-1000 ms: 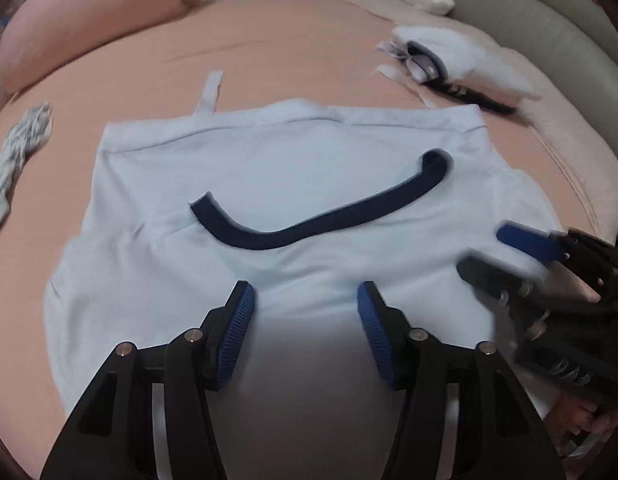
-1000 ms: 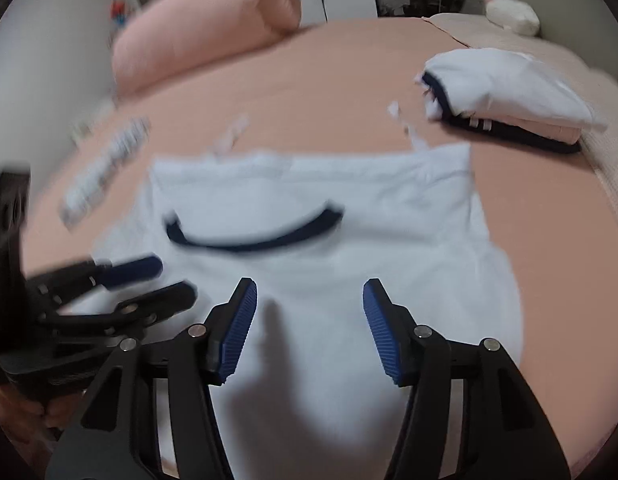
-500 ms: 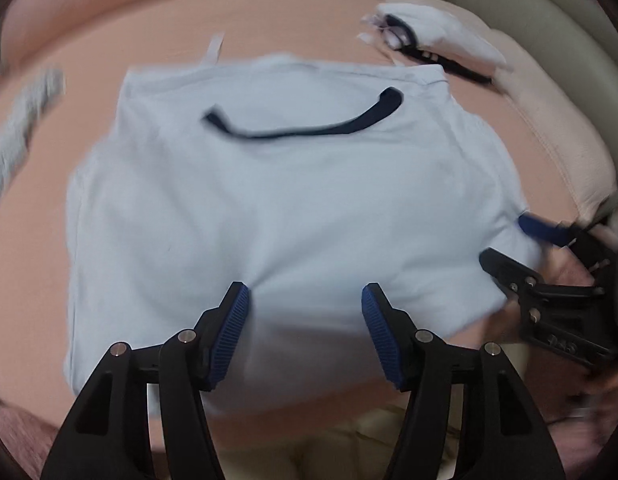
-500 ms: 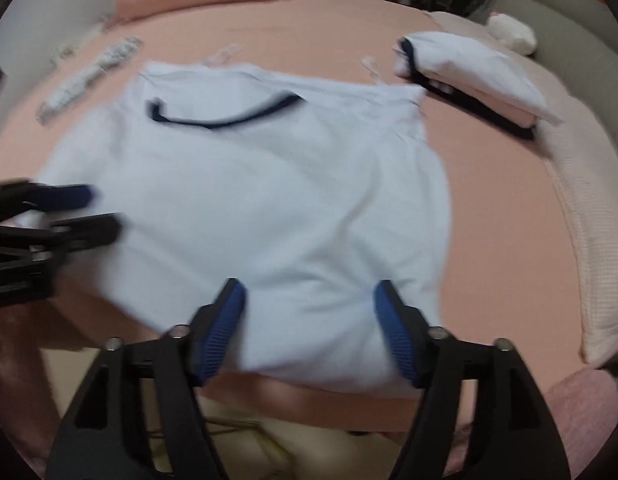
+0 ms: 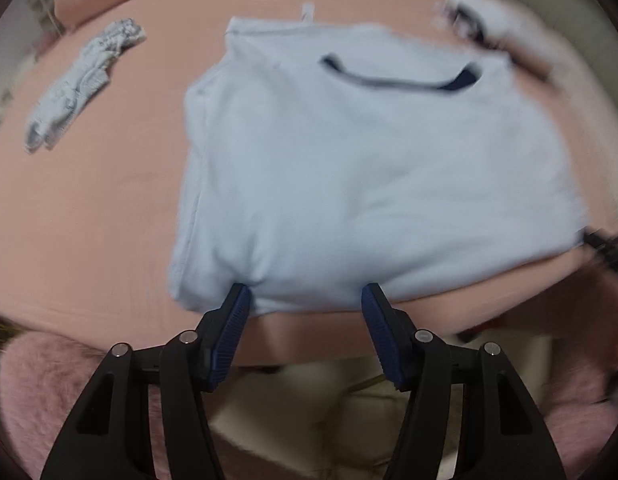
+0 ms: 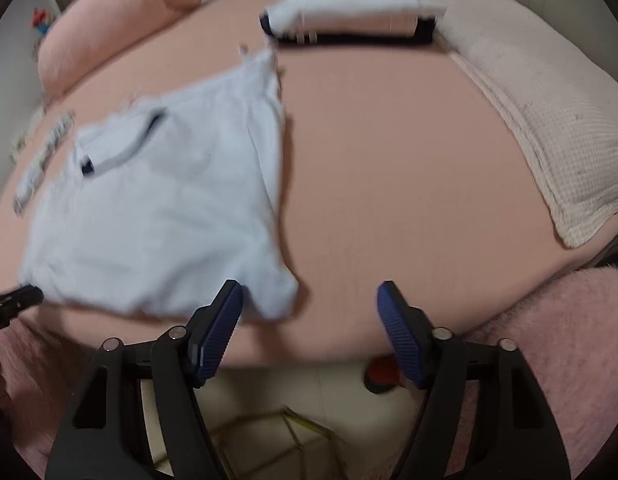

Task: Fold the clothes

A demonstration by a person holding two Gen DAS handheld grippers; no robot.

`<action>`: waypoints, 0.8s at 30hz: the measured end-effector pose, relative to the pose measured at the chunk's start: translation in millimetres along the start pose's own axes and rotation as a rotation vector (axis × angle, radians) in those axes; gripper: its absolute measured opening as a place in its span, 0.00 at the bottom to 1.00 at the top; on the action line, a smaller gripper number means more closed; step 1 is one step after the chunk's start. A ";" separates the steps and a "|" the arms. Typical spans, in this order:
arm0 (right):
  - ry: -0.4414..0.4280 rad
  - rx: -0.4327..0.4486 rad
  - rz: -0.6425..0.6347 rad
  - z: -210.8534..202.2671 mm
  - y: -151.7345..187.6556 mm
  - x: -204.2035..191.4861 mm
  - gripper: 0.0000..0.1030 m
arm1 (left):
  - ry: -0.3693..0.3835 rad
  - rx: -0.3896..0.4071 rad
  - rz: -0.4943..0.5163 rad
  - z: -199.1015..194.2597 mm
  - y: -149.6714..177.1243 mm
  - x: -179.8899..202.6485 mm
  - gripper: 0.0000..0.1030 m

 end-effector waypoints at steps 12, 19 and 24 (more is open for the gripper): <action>-0.127 0.122 -0.032 -20.7 -16.8 -16.3 0.65 | 0.193 0.064 -0.381 -9.9 1.7 -72.6 0.57; 0.048 0.014 -0.081 2.7 -5.5 -13.4 0.64 | 0.042 0.025 -0.405 3.0 4.2 -85.5 0.58; 0.026 0.041 -0.020 -2.6 -13.1 -3.8 0.65 | 0.016 0.103 -0.461 -16.5 4.3 -94.8 0.58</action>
Point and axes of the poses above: each gripper's, at about its wrist camera, not at the fingertips, and z roughly the way its jaws point, x to its right, y to its underside, the point moved 6 cm from there along z, roughly the way its jaws point, and after that the axes turned 7 degrees about -y, right-handed, at the moved point
